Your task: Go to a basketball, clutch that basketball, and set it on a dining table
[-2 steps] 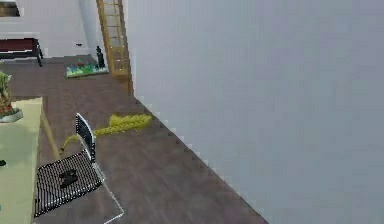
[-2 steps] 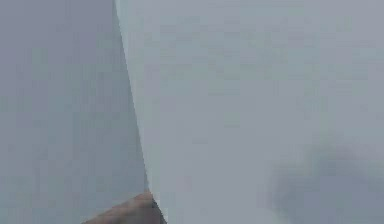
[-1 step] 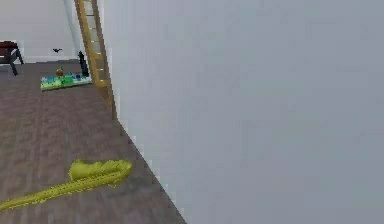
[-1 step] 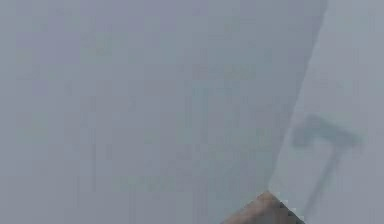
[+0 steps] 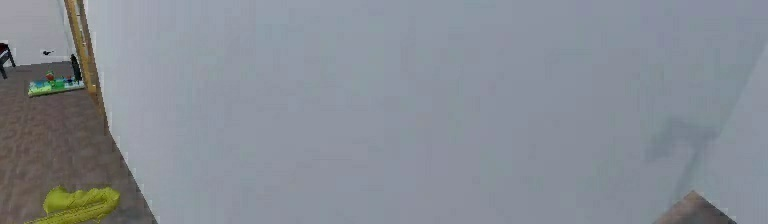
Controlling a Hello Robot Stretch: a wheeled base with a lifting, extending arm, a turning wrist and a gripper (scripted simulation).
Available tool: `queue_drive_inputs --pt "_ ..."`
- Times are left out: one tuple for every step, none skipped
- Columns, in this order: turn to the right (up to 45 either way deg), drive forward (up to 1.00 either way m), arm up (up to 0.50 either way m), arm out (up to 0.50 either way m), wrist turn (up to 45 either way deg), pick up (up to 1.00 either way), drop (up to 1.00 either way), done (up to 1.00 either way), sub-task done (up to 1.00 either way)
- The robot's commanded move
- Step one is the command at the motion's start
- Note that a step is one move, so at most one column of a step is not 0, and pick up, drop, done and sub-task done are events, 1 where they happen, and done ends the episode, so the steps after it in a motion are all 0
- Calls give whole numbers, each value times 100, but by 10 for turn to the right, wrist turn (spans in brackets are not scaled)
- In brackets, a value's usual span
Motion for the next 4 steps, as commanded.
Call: queue_drive_inputs --pt "-300 0 0 0 0 0 0 0 0" --pt "0 45 0 0 0 0 0 0 0" --pt "-180 0 0 0 0 0 0 0 0" --pt "0 100 0 0 0 0 0 0 0"
